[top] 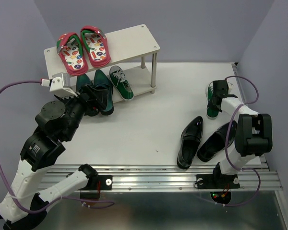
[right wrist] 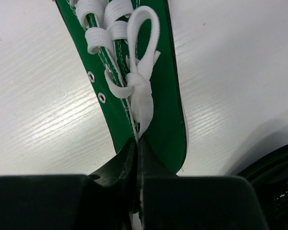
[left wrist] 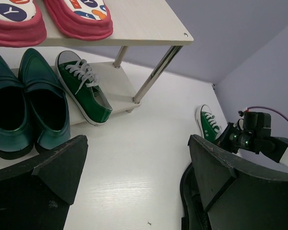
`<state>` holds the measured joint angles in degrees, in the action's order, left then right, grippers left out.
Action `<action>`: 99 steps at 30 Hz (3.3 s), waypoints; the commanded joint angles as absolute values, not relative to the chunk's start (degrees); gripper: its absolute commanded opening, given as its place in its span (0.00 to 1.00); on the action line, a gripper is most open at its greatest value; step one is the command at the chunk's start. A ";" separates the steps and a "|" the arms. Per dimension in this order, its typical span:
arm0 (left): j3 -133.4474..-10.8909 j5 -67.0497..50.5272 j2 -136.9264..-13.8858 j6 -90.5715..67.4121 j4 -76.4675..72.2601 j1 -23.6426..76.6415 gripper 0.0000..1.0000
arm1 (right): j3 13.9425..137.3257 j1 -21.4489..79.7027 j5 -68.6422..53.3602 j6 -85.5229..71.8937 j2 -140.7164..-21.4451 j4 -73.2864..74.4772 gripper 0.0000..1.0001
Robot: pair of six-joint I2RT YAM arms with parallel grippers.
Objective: Place and organize the shoes onto the shoe shelf
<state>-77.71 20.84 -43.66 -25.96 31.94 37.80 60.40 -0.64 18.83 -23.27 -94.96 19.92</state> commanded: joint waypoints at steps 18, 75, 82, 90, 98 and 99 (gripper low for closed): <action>-76.46 21.36 -43.77 -25.49 28.04 37.88 0.97 | 67.76 6.93 7.38 -24.25 -68.91 31.11 0.01; -75.32 22.94 -42.10 -25.05 28.74 37.88 0.97 | 62.14 69.17 31.64 -63.45 -95.00 32.70 0.67; -75.15 22.94 -41.66 -25.05 28.83 37.97 0.97 | 62.14 69.17 32.25 -63.63 -96.77 32.87 0.22; -75.06 23.20 -41.13 -25.14 29.09 37.88 0.97 | 61.96 69.17 39.81 -55.47 -87.56 33.05 0.01; -74.62 23.20 -40.87 -25.49 28.74 37.88 0.97 | 66.35 68.12 44.56 -40.62 -81.04 32.52 0.01; -74.71 23.12 -40.78 -25.58 28.83 37.97 0.97 | 67.58 67.42 44.56 -39.13 -81.30 32.43 0.01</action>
